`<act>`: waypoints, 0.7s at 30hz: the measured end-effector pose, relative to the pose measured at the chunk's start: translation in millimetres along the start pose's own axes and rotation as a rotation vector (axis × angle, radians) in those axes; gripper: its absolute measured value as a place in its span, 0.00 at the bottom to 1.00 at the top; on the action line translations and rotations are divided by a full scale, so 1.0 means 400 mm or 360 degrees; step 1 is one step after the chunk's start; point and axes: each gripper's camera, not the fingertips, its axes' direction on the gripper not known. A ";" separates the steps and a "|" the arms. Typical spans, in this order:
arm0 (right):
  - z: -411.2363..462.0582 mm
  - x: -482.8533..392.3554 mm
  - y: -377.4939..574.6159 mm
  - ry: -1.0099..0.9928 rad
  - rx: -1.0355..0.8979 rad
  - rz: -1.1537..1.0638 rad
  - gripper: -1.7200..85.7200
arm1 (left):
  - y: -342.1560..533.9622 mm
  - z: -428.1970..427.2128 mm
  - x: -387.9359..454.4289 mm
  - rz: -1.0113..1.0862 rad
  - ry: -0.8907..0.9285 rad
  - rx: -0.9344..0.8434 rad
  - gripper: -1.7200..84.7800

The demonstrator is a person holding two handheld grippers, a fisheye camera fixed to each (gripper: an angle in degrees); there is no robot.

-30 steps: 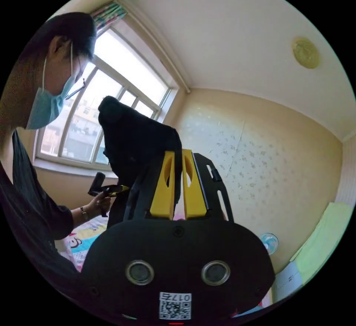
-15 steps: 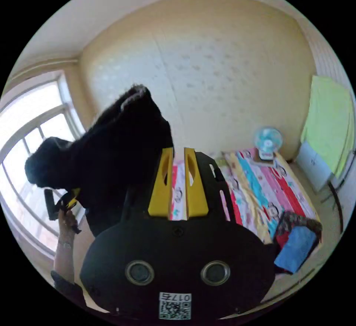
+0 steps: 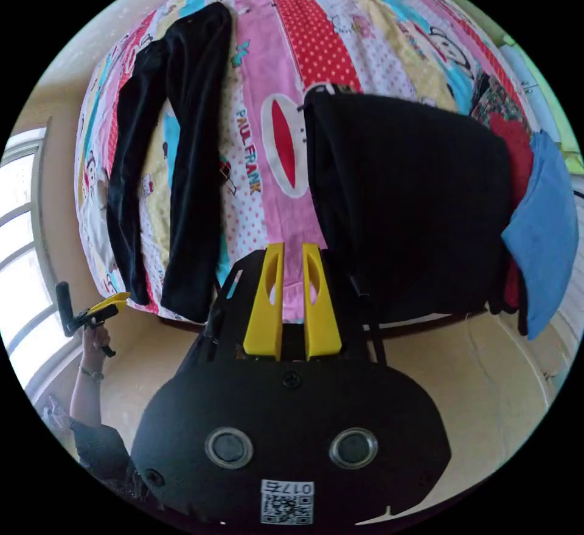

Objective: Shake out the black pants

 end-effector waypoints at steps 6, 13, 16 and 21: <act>0.030 0.099 0.011 -0.0380 -0.0077 -0.0118 0.08 | -0.104 0.195 -0.072 -0.0072 -0.0246 -0.0035 0.18; -0.110 0.112 -0.067 -0.0523 -0.0074 -0.0415 0.09 | -0.063 0.306 -0.092 -0.0024 -0.0236 -0.0057 0.07; -0.222 0.111 -0.134 -0.0627 0.0066 -0.0481 0.10 | 0.009 0.257 0.029 0.0253 0.0027 0.0112 0.07; -0.346 0.045 -0.256 -0.0674 0.0144 -0.0659 0.14 | 0.061 0.213 0.208 0.0644 0.0079 0.0024 0.12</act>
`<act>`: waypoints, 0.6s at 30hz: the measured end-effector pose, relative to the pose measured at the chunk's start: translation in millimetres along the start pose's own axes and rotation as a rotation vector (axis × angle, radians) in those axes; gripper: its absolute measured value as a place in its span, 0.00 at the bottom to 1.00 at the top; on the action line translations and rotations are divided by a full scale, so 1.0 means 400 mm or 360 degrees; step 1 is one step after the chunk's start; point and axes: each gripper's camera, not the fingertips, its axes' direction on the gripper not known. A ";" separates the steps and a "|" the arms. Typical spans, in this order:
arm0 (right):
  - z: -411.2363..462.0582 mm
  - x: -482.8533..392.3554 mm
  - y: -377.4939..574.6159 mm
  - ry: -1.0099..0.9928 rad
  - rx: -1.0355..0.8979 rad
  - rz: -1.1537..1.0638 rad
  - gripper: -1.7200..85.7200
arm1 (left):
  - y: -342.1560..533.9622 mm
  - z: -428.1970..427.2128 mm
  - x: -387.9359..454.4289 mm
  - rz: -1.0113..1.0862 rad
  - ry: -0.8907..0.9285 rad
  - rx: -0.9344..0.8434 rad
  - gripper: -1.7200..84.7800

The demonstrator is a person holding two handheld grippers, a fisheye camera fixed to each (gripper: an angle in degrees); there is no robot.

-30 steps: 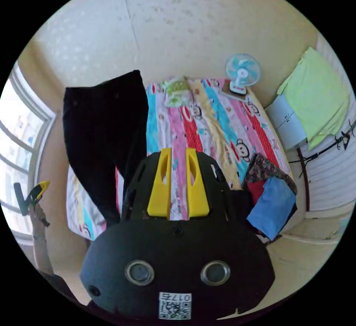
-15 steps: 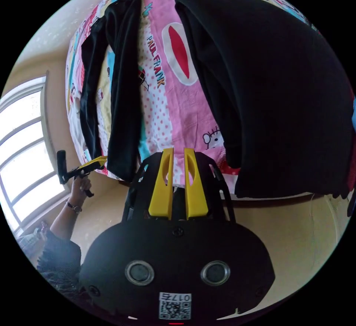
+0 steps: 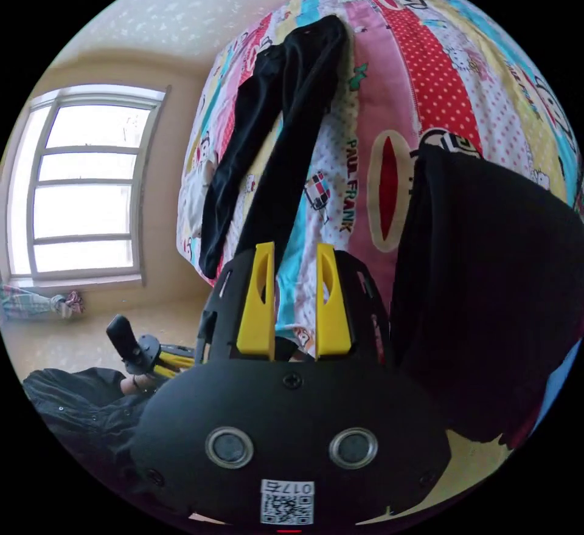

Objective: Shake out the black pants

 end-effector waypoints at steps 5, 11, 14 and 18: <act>0.071 0.030 -0.080 0.0093 -0.0228 0.0107 0.17 | 0.044 -0.066 -0.166 -0.0111 -0.0066 -0.0018 0.13; 0.137 0.035 -0.009 0.0396 -0.0469 0.0152 0.18 | 0.287 -0.412 -0.714 -0.1048 -0.0594 0.0449 0.15; 0.133 0.019 0.045 0.0454 -0.0509 0.0125 0.17 | 0.392 -0.582 -0.925 -0.1308 -0.0618 0.0645 0.16; 0.111 0.001 0.098 0.0523 -0.0483 0.0160 0.17 | 0.432 -0.593 -1.160 -0.1357 -0.0299 0.0578 0.17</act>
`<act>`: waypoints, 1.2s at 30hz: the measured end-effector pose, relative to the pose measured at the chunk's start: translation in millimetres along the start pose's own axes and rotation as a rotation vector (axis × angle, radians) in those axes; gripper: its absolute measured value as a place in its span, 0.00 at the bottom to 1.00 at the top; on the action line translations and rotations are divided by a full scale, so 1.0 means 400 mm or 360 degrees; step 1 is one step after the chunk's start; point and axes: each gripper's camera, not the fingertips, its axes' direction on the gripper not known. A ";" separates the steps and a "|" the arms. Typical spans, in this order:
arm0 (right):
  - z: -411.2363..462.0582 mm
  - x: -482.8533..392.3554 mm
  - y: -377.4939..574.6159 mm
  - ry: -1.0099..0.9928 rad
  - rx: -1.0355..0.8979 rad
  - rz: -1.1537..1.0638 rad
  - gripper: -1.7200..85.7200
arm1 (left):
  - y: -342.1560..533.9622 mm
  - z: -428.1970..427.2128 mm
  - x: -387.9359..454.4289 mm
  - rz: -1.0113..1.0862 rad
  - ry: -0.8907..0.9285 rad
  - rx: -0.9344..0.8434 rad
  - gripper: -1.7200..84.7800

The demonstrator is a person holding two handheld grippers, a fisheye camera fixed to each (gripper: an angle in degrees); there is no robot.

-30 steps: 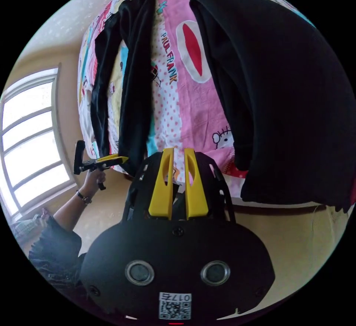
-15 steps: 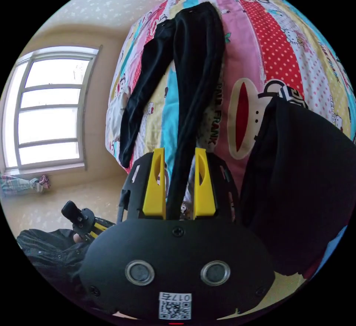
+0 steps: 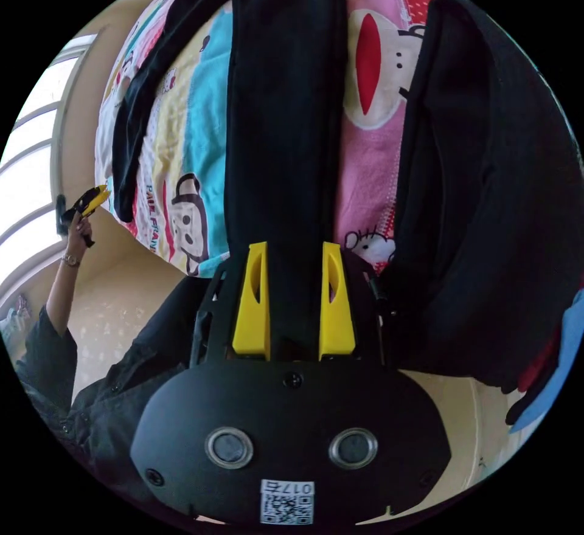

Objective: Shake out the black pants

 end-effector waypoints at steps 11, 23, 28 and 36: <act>0.039 0.059 0.123 -0.0055 -0.0196 0.0135 0.17 | 0.258 0.036 -0.096 0.0131 0.0461 -0.0238 0.06; -0.090 0.058 0.271 -0.0667 0.0056 -0.0156 0.06 | 0.492 -0.119 -0.029 0.0021 0.0526 -0.0215 0.13; -0.217 -0.099 0.288 -0.0670 0.0155 -0.0575 0.05 | 0.412 -0.124 0.450 0.0710 0.0663 -0.0399 0.19; -0.288 -0.172 0.216 -0.1087 0.0028 -0.0827 0.06 | 0.485 0.045 0.789 0.1223 -0.0001 -0.0869 0.13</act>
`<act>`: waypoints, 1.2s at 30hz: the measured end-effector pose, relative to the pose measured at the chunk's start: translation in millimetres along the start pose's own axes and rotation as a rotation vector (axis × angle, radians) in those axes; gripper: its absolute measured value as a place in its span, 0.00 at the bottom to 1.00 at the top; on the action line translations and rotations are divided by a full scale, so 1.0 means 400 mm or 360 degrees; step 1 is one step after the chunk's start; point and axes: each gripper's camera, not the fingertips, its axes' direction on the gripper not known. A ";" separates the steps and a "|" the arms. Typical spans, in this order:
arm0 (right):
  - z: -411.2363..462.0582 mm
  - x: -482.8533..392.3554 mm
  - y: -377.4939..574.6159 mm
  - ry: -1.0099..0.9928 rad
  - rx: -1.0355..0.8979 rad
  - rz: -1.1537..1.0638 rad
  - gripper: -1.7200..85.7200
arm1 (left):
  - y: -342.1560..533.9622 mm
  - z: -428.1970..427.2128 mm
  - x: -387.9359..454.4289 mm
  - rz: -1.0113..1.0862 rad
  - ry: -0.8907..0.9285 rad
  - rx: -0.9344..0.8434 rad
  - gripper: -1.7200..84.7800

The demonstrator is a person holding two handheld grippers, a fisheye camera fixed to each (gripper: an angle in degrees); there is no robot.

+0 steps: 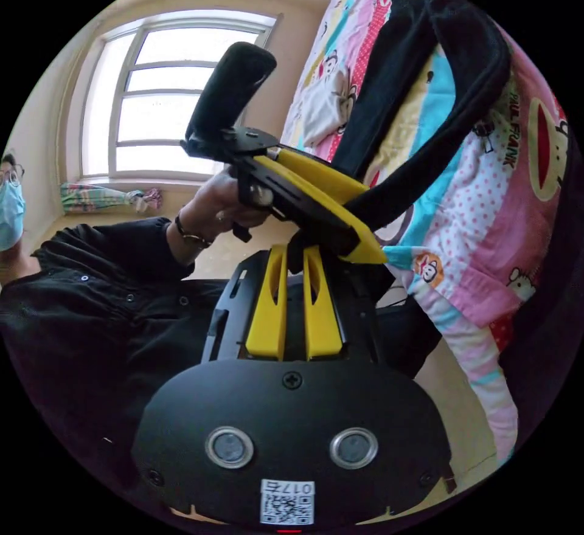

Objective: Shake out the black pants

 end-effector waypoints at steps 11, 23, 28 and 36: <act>-0.433 0.323 -0.477 0.0444 0.0233 0.0235 0.19 | 0.240 -0.041 -0.110 -0.0201 0.0468 0.0472 0.06; -0.409 0.768 -0.888 0.0254 0.1189 0.0833 0.14 | 0.414 -0.140 -0.313 -0.0122 0.1140 0.0822 0.05; -0.296 0.672 -0.999 0.0071 0.1424 0.0441 0.07 | 0.562 -0.162 -0.540 -0.0354 0.1726 0.1034 0.05; 0.037 0.585 -1.315 -0.0061 0.1174 0.0269 0.07 | 0.753 -0.297 -0.746 -0.0587 0.1673 0.1201 0.05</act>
